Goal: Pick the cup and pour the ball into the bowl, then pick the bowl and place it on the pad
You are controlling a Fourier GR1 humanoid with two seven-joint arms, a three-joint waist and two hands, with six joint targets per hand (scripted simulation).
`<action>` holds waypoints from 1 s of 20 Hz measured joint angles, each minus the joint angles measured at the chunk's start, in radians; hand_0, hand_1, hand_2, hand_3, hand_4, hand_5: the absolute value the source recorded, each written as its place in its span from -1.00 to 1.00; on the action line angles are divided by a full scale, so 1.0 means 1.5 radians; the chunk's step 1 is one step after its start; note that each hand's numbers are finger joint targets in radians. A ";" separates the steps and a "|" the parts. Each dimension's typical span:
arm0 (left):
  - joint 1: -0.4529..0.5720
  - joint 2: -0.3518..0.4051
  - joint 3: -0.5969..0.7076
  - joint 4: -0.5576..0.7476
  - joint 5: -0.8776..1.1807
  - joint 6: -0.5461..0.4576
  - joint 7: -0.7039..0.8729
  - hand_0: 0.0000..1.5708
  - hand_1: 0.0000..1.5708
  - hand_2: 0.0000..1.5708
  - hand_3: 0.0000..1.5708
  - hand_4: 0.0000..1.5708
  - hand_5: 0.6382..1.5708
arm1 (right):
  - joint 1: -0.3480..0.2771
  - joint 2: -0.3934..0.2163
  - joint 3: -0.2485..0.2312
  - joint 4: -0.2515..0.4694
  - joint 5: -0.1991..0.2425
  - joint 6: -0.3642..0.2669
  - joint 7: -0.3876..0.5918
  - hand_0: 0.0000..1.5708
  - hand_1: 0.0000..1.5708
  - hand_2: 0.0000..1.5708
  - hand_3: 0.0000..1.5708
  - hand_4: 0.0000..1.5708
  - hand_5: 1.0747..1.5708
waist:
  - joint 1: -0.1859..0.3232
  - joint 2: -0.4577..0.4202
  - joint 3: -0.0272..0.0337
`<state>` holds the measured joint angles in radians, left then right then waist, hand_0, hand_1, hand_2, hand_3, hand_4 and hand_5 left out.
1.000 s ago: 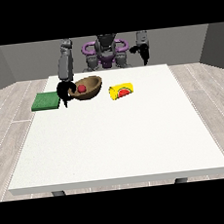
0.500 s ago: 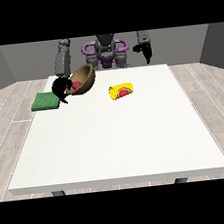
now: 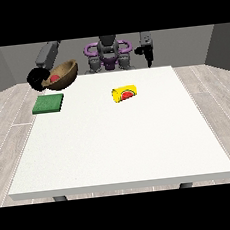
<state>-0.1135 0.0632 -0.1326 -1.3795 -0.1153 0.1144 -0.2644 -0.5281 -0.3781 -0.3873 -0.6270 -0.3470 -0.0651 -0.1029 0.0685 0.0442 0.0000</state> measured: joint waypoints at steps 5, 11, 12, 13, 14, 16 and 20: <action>0.000 -0.012 0.005 0.025 -0.008 0.005 -0.022 -1.00 -1.00 -1.00 -1.00 0.50 0.51 | 0.006 -0.046 -0.006 -0.013 -0.015 0.029 0.033 1.00 1.00 1.00 0.77 0.25 0.69 | -0.009 0.005 0.0001; 0.000 -0.019 -0.004 0.017 -0.017 0.003 -0.059 -1.00 -1.00 -1.00 -1.00 0.50 0.53 | 0.022 -0.101 -0.051 0.027 -0.053 0.091 0.007 1.00 1.00 1.00 -0.08 0.18 0.75 | 0.010 0.055 0.0003; 0.001 -0.022 -0.010 0.006 -0.021 0.003 -0.057 -1.00 -1.00 -1.00 -1.00 0.50 0.53 | 0.026 -0.111 -0.057 0.040 -0.058 0.104 -0.004 0.98 0.98 1.00 -0.14 0.17 0.76 | 0.016 0.064 0.0002; -0.003 -0.024 -0.005 0.014 -0.021 0.004 -0.068 -1.00 -1.00 -1.00 -1.00 0.49 0.53 | 0.026 -0.115 -0.057 0.044 -0.058 0.109 -0.006 0.97 0.97 1.00 -0.09 0.14 0.76 | 0.014 0.069 0.0003; -0.009 -0.028 -0.006 0.012 -0.023 0.011 -0.076 -1.00 -1.00 -1.00 -1.00 0.49 0.54 | 0.027 -0.119 -0.062 0.051 -0.061 0.121 -0.022 0.97 0.97 1.00 -0.09 0.11 0.76 | 0.015 0.087 0.0004; -0.003 -0.024 -0.009 0.004 -0.023 0.001 -0.086 -1.00 -1.00 -1.00 -1.00 0.49 0.54 | 0.027 -0.128 -0.071 0.070 -0.065 0.128 -0.046 0.97 0.97 1.00 0.03 0.05 0.78 | 0.025 0.104 0.0005; -0.006 -0.026 -0.018 -0.024 -0.032 0.001 -0.087 -1.00 -1.00 -1.00 -1.00 0.49 0.55 | 0.026 -0.169 -0.080 0.101 -0.057 0.119 -0.070 0.89 0.89 1.00 -0.15 -1.00 0.98 | 0.035 0.133 0.0007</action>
<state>-0.1228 0.0244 -0.1594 -1.4154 -0.1638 0.1163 -0.3956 -0.4898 -0.6312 -0.5074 -0.4757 -0.4331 0.1135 -0.2084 0.1216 0.2439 0.0011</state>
